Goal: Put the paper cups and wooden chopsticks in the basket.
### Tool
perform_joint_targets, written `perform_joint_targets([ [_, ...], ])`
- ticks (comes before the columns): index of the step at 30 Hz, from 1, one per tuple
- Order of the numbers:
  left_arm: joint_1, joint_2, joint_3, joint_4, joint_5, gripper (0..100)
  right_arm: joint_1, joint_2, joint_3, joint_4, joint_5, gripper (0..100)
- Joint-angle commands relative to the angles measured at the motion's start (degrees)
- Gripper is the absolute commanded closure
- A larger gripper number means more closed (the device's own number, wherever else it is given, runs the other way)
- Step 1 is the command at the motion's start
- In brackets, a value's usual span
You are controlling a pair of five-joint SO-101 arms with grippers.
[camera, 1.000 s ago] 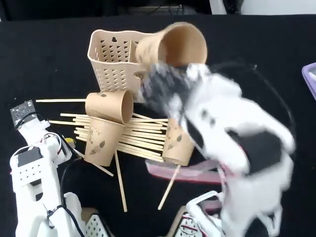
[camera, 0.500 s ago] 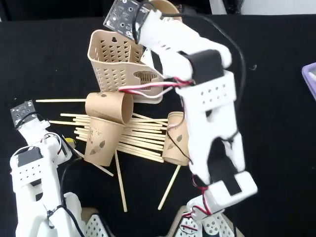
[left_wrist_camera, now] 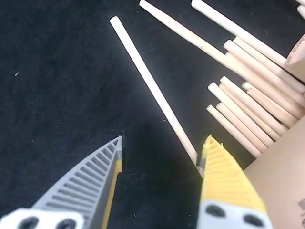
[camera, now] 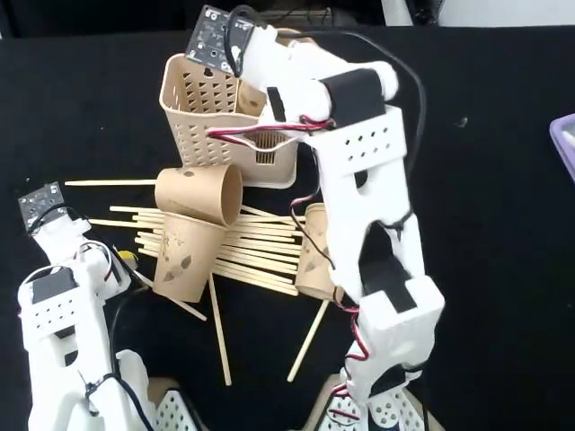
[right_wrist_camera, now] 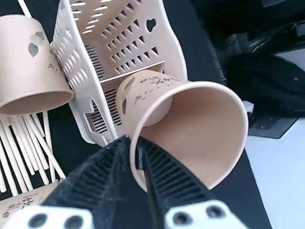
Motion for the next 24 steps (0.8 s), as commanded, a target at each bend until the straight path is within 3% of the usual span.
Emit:
perform_joint_targets([
  [1,-0.7,-0.4,-0.2,-0.7,0.2,73,0.4,-0.4,-3.8,0.1,-1.2,92.3],
  [5,-0.7,-0.4,-0.4,-0.7,0.2,73,0.5,-0.4,-9.1,0.7,-9.1,71.1],
  [8,-0.7,-0.4,-0.4,-0.7,0.1,73,0.1,-0.4,-14.7,1.0,-11.8,63.1],
  [13,-0.7,-0.4,-0.1,-0.7,0.1,73,0.4,-0.7,-23.7,6.2,-19.2,62.8],
  [16,-0.7,-0.4,0.0,-0.7,0.1,73,7.2,-3.8,-21.0,5.9,-26.3,62.8],
  [19,-0.7,-0.4,0.0,-0.7,0.1,73,12.8,-9.4,-10.6,5.9,-25.8,64.5],
  [24,-0.7,-0.4,-0.3,-0.8,0.1,73,18.5,-26.0,18.8,5.8,-20.1,74.9],
])
